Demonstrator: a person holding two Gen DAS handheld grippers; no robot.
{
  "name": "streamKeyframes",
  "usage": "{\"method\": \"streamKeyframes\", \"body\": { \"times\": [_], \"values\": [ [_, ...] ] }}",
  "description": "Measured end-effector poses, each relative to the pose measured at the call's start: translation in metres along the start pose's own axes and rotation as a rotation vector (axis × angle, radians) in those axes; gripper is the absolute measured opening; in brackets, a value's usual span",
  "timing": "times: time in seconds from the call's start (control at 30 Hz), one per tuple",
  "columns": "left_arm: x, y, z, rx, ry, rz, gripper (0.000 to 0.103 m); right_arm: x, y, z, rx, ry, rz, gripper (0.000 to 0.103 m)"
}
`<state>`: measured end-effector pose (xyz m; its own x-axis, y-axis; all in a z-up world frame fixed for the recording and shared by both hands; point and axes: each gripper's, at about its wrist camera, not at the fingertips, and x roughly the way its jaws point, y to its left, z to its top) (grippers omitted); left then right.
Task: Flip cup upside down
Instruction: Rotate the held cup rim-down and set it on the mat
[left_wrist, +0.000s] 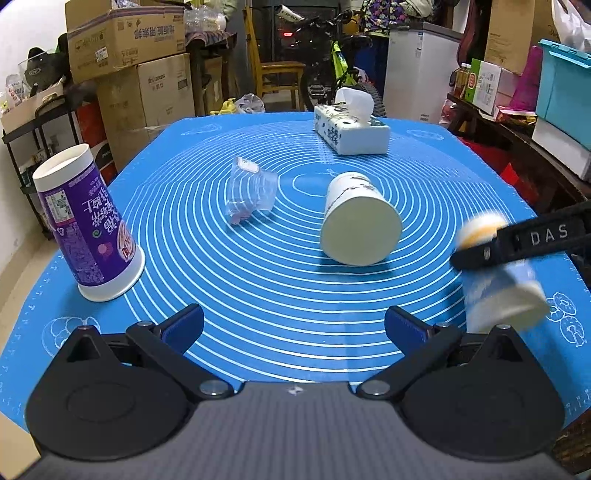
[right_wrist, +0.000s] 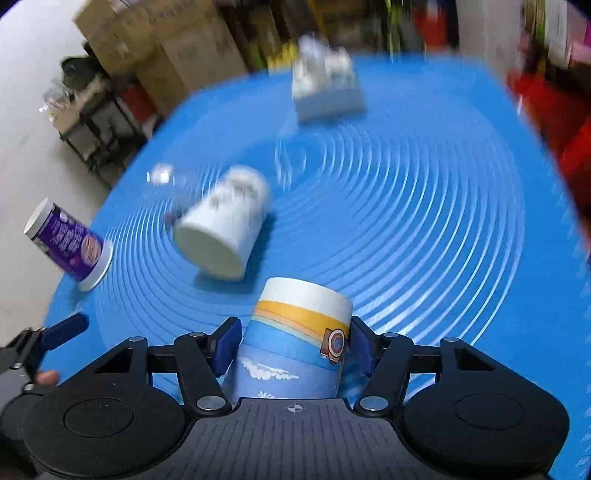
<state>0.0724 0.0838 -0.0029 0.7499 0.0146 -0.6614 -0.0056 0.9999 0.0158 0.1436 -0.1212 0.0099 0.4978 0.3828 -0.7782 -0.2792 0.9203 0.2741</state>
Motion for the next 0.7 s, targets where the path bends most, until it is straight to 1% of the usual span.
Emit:
{"method": "streamKeyframes", "body": {
  "times": [0.03,0.1,0.13,0.2,0.23,0.27,0.33,0.43,0.7],
  "values": [
    [-0.001,-0.001,0.0,0.002,-0.005,0.001,0.103,-0.003,0.003,-0.001,-0.031,-0.055,-0.029,0.065],
    [-0.001,-0.001,0.0,0.002,-0.013,0.002,0.103,-0.01,0.011,-0.012,-0.123,-0.198,-0.13,0.065],
    [-0.001,-0.001,0.0,-0.001,-0.016,0.001,0.103,-0.012,0.016,-0.021,-0.186,-0.28,-0.183,0.065],
    [-0.001,-0.001,0.0,-0.01,-0.02,-0.003,0.103,-0.013,0.023,-0.039,-0.309,-0.412,-0.271,0.065],
    [-0.001,-0.001,0.0,-0.012,-0.022,-0.006,0.103,-0.012,0.025,-0.048,-0.36,-0.459,-0.296,0.065],
    [-0.001,-0.001,-0.001,-0.012,-0.023,-0.008,0.103,-0.01,0.024,-0.055,-0.388,-0.482,-0.306,0.065],
    [-0.001,-0.002,-0.001,-0.008,-0.025,-0.008,0.103,-0.008,0.02,-0.065,-0.393,-0.48,-0.296,0.065],
    [0.0,-0.005,-0.002,0.002,-0.023,-0.009,0.103,-0.015,0.018,-0.073,-0.393,-0.505,-0.289,0.064],
    [-0.001,-0.015,-0.006,0.022,-0.019,-0.027,0.103,-0.027,0.012,-0.084,-0.327,-0.433,-0.247,0.062]
  ]
}}
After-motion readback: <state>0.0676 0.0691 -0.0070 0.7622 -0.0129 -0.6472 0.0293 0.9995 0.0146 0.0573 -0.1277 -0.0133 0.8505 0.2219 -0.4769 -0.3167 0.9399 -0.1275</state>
